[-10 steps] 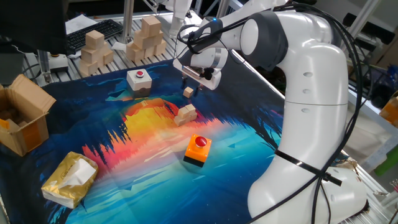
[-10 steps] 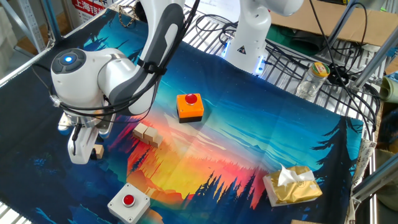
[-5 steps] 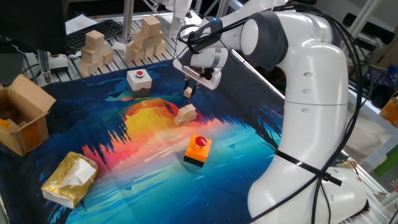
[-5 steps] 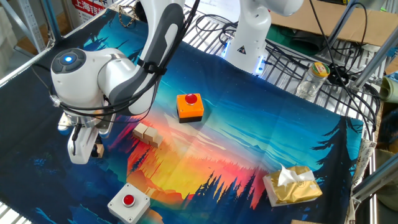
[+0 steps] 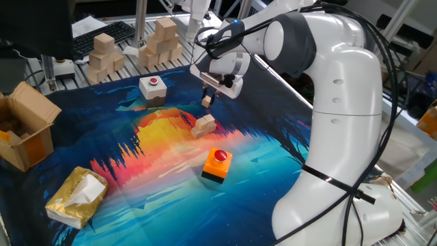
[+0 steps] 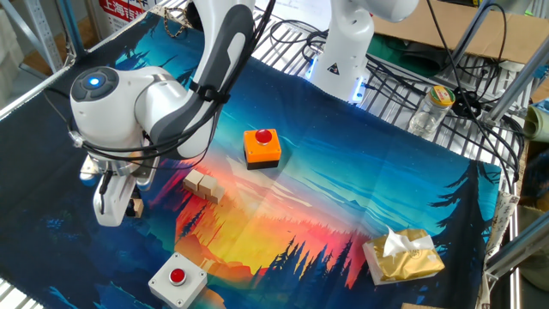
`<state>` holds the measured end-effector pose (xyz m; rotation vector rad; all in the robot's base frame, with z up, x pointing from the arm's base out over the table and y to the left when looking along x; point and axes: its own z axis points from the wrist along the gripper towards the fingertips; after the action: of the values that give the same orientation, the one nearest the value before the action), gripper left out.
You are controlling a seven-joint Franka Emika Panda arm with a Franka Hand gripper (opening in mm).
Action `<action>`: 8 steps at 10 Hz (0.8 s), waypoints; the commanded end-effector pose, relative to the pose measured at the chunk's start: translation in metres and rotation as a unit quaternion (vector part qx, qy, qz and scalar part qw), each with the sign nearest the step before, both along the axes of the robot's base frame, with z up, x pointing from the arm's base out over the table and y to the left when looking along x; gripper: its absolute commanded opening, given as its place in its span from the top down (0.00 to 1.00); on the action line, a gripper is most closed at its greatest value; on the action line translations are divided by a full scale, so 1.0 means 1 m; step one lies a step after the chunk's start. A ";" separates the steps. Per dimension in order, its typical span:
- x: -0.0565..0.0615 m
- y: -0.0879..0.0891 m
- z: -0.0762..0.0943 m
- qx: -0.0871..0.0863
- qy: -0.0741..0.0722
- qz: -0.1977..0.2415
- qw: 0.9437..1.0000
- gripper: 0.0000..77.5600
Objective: Stack the blocks into a pyramid shape
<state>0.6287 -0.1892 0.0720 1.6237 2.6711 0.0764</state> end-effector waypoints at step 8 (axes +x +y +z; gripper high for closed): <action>-0.084 0.065 0.105 0.010 0.024 0.207 0.978 0.98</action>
<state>0.5823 -0.1518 0.1410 1.2971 2.8866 0.0511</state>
